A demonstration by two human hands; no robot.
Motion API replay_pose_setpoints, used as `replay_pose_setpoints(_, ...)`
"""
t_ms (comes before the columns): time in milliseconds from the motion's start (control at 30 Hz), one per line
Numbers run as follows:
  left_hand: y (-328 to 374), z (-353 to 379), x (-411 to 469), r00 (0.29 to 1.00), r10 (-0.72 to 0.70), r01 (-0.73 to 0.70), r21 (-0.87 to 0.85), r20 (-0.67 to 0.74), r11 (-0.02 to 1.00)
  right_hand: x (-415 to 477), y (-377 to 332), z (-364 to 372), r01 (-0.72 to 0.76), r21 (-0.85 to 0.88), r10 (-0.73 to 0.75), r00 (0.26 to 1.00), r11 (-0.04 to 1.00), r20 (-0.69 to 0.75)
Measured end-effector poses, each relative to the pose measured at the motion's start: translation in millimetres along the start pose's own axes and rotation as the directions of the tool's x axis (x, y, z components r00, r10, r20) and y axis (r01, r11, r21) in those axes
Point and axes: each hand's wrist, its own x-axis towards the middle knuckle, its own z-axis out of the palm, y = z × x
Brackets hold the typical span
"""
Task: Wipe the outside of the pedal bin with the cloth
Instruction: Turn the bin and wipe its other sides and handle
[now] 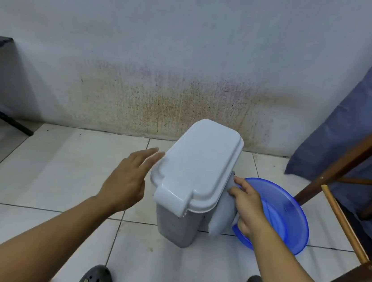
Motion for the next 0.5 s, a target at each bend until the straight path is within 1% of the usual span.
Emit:
replay_pose_setpoints(33, -3.1, 3.0, 2.8, 0.997, 0.036, -0.04, 0.077, 0.065, 0.996, -1.4, -2.7, 0.4, -0.003, 0.014, 0.003, 1.0, 1.0, 0.009)
replay_pose_setpoints(67, -4.2, 5.1, 5.5, 0.991, 0.06, -0.074, 0.114, 0.124, 0.991, -1.8, -4.7, 0.6, -0.007, 0.018, 0.006, 1.0, 1.0, 0.02)
replay_pose_setpoints(100, -4.1, 6.5, 8.2, 0.987, 0.063, -0.08, 0.112, 0.146, 0.99, -1.7, -6.3, 1.8, -0.01, 0.022, 0.01, 1.0, 1.0, 0.024)
replay_pose_setpoints(167, -1.5, 8.6, 15.3, 0.99, 0.068, -0.078, 0.08, 0.126, 0.994, 0.0, -8.2, 4.5, -0.017, 0.021, 0.017, 1.0, 1.0, 0.023)
replay_pose_setpoints(200, 0.7, 9.2, 18.6, 0.989, 0.09, -0.101, 0.091, 0.115, 0.991, 1.4, -8.7, 5.5, -0.021, 0.022, 0.021, 1.0, 1.0, 0.019)
replay_pose_setpoints(300, 3.6, 9.1, 25.2, 0.964, 0.238, -0.255, 0.156, 0.117, 0.954, 5.7, -10.2, 7.9, -0.041, 0.038, 0.041, 0.999, 0.998, 0.003)
replay_pose_setpoints(400, 9.7, 11.4, 23.2, 0.925, 0.358, -0.373, 0.134, 0.125, 0.918, 11.3, -15.6, 6.1, -0.067, 0.106, 0.068, 0.998, 0.992, 0.003)
replay_pose_setpoints(433, 13.9, 11.6, 23.0, 0.92, 0.37, -0.384, 0.115, 0.131, 0.916, 13.7, -18.3, 4.4, -0.073, 0.142, 0.073, 0.997, 0.987, 0.004)
replay_pose_setpoints(500, 24.0, 8.3, 26.6, 0.929, 0.347, -0.357, 0.071, 0.126, 0.931, 18.9, -24.3, 0.8, -0.067, 0.208, 0.064, 0.998, 0.976, 0.023)
